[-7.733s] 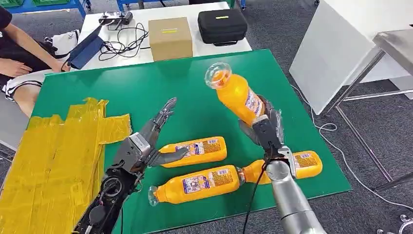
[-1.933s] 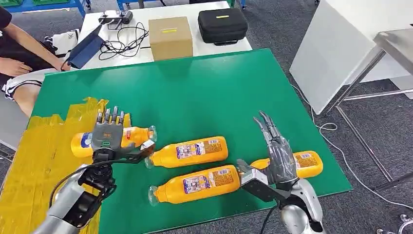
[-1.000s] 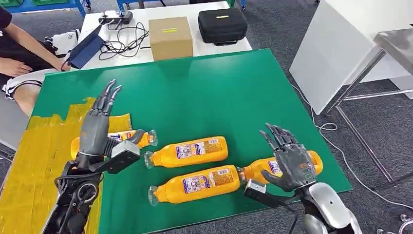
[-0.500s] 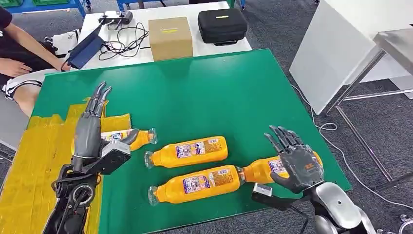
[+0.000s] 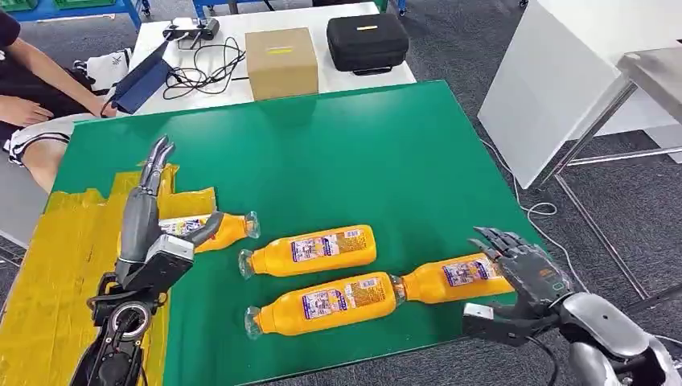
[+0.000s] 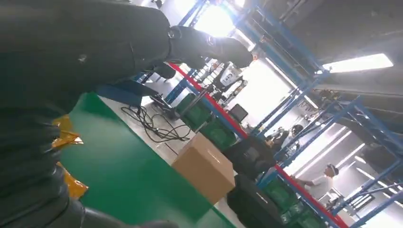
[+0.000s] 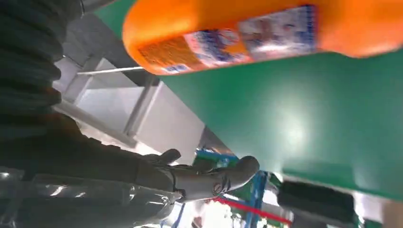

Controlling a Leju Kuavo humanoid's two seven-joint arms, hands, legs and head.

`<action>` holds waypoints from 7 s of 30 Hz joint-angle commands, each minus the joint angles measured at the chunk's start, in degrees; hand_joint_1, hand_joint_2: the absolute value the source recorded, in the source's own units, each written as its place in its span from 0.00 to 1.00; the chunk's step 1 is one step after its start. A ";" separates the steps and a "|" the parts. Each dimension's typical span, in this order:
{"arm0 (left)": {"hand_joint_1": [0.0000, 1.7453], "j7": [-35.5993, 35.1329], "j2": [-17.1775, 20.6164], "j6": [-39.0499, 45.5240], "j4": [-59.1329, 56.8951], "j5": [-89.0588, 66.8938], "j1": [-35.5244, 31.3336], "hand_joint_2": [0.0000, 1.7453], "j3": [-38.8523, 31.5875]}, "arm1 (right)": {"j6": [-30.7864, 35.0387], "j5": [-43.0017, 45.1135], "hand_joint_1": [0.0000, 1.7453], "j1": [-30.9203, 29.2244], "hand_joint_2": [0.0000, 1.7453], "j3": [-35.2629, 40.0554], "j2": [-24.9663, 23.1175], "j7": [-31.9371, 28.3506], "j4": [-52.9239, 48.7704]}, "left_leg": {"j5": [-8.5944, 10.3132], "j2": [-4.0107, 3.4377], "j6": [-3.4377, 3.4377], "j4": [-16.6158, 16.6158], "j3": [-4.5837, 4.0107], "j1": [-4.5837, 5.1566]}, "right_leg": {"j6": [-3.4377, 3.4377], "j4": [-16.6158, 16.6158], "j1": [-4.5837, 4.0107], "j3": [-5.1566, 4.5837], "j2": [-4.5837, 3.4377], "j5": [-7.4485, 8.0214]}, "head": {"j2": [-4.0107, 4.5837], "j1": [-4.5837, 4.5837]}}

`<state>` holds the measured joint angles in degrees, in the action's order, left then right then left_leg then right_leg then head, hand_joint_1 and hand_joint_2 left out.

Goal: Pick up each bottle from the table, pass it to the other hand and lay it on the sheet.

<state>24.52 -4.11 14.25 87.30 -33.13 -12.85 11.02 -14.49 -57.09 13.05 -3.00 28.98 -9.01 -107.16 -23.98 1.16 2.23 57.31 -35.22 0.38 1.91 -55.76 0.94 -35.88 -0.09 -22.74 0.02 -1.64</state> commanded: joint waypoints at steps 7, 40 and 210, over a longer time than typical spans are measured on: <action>0.00 0.33 0.09 0.00 -3.94 1.17 -0.02 1.00 -1.12 | -1.03 -4.05 0.00 -6.64 1.00 0.23 -0.82 1.92 16.05 | -0.24 -0.25 -0.15 -0.04 0.56 -0.13 | -0.10 0.15 -0.15 0.57 -0.14 -0.14 | 0.00 0.02; 0.00 0.49 -0.81 -2.18 -11.98 3.36 -6.81 1.00 0.48 | -1.80 -5.35 0.89 -18.34 1.00 12.56 -1.76 0.92 37.92 | -0.01 -0.04 -0.05 -0.04 0.18 -0.07 | 0.03 0.10 -0.08 0.21 0.00 -0.04 | 0.00 0.02; 1.00 -0.20 -2.71 -24.15 -14.55 30.85 -12.64 1.00 4.04 | 4.23 45.58 1.00 -51.54 1.00 36.30 -47.53 -18.13 70.40 | -0.11 -0.30 -0.19 0.02 0.65 -0.21 | 0.04 -0.06 -0.22 0.61 -0.21 -0.18 | 0.00 -0.02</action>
<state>24.94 -8.04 -10.84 75.21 -2.38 -23.85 14.82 -11.30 -11.63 -38.33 28.50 -19.63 -26.95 -36.63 -23.93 0.92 2.17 57.31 -34.86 0.27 2.04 -55.84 0.83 -35.60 -0.35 -22.78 0.02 -1.66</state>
